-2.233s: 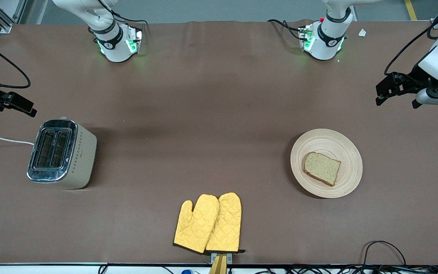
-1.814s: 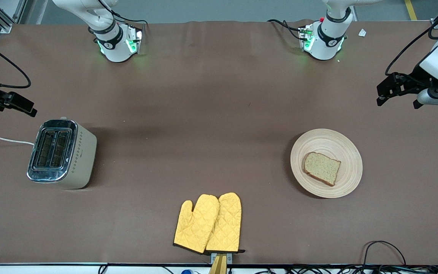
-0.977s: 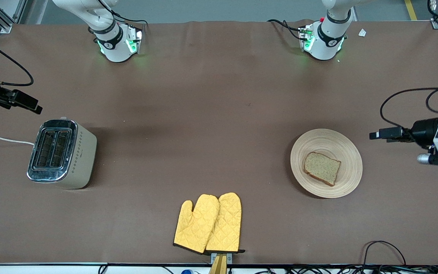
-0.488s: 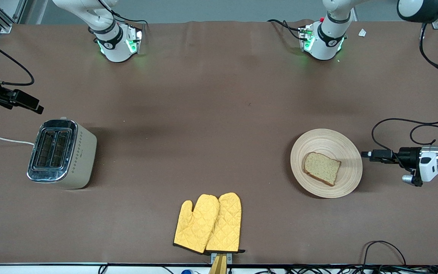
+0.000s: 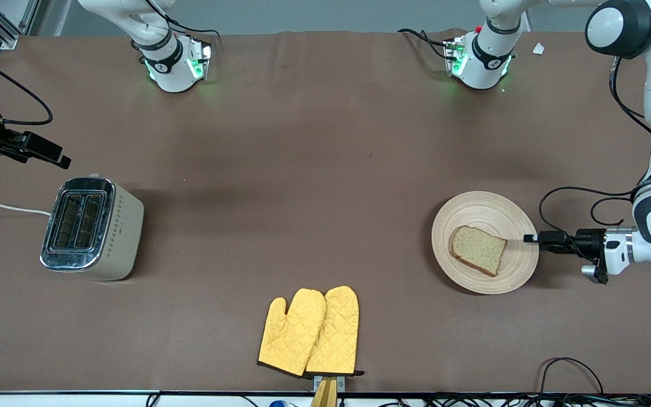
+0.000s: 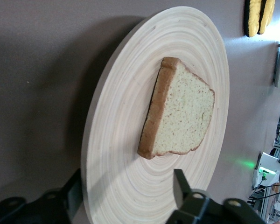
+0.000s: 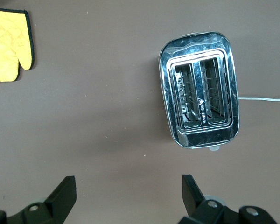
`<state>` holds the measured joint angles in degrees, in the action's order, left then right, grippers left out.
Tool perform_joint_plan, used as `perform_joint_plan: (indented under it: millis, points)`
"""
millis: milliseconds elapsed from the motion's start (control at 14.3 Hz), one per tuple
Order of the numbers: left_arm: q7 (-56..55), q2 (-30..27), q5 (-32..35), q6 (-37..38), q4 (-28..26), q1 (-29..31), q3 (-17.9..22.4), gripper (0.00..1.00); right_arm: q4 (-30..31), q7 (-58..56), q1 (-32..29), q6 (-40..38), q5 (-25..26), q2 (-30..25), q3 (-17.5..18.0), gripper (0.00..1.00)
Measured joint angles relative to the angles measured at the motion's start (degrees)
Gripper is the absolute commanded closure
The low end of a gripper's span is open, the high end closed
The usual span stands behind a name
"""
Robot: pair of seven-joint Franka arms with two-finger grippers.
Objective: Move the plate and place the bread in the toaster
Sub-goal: 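Grasp the plate rim with the left gripper and slide it toward the toaster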
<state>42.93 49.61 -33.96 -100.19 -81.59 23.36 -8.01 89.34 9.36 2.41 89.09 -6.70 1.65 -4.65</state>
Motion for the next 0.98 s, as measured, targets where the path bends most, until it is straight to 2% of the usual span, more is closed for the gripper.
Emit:
perform_joint_plan:
  millis: [209,488,628,767,977]
  points:
    - [3.2,1.9,-1.7,-0.3,0.1,0.7,0.0,0.98,0.0,0.0,0.0,0.0,0.0,0.0,0.0,0.0]
    - [4.0,2.5,-2.8,0.0,0.8,0.9,-0.4,1.0,0.0,0.0,0.0,0.0,0.0,0.0,0.0,0.0]
    - [4.1,2.2,-2.8,0.0,1.5,0.9,-2.3,1.0,0.0,0.0,0.1,0.1,0.0,0.0,0.0,0.0]
    - [2.9,2.0,-2.7,-0.6,2.1,0.7,-7.1,1.0,0.1,0.0,0.5,0.8,-0.1,0.1,0.1,0.0]
    - [-6.8,1.9,-3.3,-6.5,2.6,-2.9,-15.9,1.0,0.4,0.2,3.2,3.3,-0.1,1.8,0.4,0.0]
